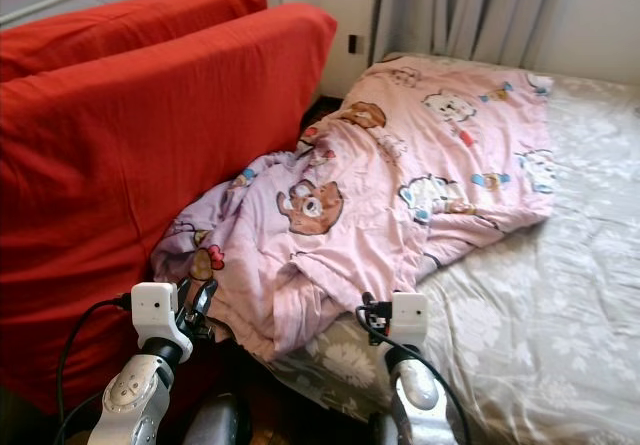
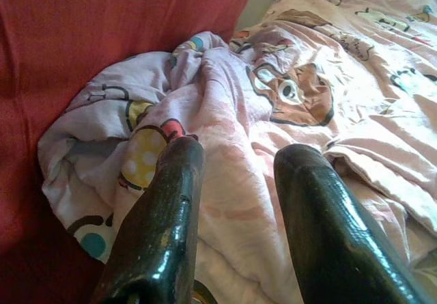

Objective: Clean up the room

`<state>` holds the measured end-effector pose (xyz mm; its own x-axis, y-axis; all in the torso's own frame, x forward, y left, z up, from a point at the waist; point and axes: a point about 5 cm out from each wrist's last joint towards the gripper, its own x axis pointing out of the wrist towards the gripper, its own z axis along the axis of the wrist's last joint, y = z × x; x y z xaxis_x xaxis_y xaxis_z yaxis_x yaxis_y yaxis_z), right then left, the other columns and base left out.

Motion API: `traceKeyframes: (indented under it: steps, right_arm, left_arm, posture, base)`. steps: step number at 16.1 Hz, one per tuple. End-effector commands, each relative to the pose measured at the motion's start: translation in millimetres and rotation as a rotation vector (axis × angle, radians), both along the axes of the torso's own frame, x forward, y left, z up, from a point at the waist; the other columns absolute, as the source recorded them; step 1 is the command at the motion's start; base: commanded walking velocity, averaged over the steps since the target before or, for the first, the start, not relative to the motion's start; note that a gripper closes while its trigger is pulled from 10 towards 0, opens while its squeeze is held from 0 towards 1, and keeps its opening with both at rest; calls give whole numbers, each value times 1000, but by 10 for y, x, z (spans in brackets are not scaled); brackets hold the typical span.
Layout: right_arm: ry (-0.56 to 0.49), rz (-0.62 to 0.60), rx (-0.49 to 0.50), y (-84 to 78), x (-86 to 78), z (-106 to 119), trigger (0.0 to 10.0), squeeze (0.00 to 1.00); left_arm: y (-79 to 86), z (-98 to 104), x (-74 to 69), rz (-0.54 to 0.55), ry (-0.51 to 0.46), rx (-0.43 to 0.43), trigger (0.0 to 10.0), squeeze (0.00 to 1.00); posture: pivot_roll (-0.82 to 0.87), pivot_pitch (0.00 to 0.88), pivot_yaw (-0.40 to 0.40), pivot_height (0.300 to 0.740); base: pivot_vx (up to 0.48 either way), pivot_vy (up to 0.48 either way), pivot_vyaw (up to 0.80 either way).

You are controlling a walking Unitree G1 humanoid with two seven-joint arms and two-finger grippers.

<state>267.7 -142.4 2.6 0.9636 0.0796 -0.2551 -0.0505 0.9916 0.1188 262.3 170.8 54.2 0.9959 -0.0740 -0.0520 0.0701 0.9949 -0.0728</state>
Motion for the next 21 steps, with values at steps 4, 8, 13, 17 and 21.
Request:
traceKeyframes:
  steps: [4, 8, 13, 17, 21]
  right_arm:
    - [7, 1, 1, 11, 9, -1, 10000, 0]
    - [7, 1, 1, 11, 9, -1, 10000, 0]
    - [50, -50, -18, -112, 215, 59, 10000, 0]
    - [98, -125, -43, -289, 390, 137, 10000, 0]
    - [122, -120, -42, -309, 336, 68, 10000, 0]
  left_arm:
    - [16, -11, -17, 0, 10, 1, 10000, 0]
    - [16, -11, -17, 0, 10, 1, 10000, 0]
    - [63, 39, -36, 11, 2, 10, 10000, 0]
    - [46, 122, -9, 17, -20, 10, 10000, 0]
    - [9, 137, 15, 13, -18, 1, 10000, 0]
  posture:
    - [29, 46, 17, 615]
    - [29, 46, 17, 615]
    - [113, 179, 26, 615]
    - [101, 157, 25, 615]
    - [88, 143, 23, 615]
  base:
    - [0, 0, 0]
    - [0, 0, 0]
    - [0, 0, 0]
    - [0, 0, 0]
    - [0, 0, 0]
